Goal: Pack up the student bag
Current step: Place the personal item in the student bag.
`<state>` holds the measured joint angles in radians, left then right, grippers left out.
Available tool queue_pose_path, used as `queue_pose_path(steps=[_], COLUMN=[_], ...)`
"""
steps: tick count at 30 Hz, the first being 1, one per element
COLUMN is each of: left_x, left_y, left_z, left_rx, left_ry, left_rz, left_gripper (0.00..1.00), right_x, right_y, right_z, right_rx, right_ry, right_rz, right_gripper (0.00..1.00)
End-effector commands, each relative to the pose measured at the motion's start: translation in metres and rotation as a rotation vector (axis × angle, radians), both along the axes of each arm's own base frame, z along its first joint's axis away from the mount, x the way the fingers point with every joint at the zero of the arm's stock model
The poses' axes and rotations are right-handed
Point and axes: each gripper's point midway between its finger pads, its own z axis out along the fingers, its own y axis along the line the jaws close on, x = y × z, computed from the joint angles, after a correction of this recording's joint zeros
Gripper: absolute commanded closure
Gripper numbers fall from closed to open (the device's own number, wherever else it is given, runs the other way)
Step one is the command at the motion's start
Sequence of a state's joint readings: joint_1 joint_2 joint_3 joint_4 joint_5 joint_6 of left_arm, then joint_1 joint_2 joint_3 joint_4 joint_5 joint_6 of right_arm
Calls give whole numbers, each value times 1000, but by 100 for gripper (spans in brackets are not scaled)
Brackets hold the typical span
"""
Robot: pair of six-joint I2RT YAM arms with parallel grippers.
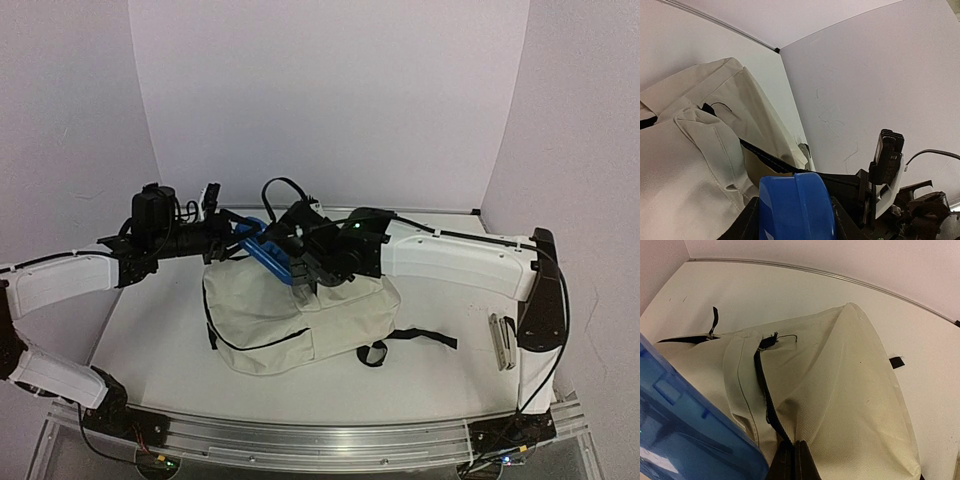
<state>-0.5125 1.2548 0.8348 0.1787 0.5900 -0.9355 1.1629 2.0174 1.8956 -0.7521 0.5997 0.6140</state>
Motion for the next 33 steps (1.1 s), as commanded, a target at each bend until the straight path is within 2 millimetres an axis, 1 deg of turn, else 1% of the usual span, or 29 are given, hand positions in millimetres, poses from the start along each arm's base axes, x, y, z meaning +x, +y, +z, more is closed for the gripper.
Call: queue_pose_path(steps=[1,4,9,12,20,21,25,27,30,33], left_x=[10,13,18,19,20,19,17,15,13,12], left_y=[-20,-29,-33,-41,-77,-80,-90,-90,-80,-65], left_z=[7,-4,-26,-36,-60,-61,-75,-76,-78,-73], left_rx=[-59,-60,-50,-63,-95,-103,-95,-79,0,85], left_ry=[-60,-41,-12,1,80,87,129,127,114,79], left_rz=[34,46,88,99,44,38,10,-1,26,73], left_gripper=[71,71,72,71,69,69,63,57,45,32], right_x=[-2,-2,-2,-2,1,1,4,5,7,9], right_y=[7,9,10,11,12,12,10,8,4,1], right_z=[57,62,72,77,85,86,91,92,95,96], right_rx=[212,237,272,295,326,329,334,333,333,330], right_ry=[-58,-61,-72,-74,-92,-94,-107,-111,-117,-120], right_rz=[-13,-12,-12,-11,-23,-25,-35,-39,-46,-50], right_gripper=[100,100,100,100,100,100,100,100,100,100])
